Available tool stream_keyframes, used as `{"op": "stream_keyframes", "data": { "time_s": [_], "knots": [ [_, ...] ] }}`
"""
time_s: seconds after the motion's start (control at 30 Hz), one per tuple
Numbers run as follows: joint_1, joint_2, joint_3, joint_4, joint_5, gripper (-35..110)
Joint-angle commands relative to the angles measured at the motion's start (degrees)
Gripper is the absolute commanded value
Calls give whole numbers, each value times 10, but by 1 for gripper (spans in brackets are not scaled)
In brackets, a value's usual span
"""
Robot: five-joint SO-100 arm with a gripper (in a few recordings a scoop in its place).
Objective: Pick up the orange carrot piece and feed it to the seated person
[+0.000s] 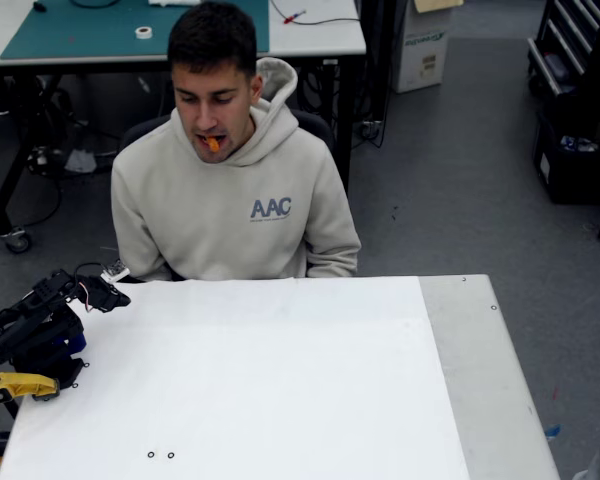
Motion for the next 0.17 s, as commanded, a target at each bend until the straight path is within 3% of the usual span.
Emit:
{"op": "stream_keyframes", "data": {
  "time_s": [0.0, 0.13],
  "knots": [
    [12, 9, -23, 6, 6, -2],
    [12, 9, -23, 6, 6, -2]
  ]
}}
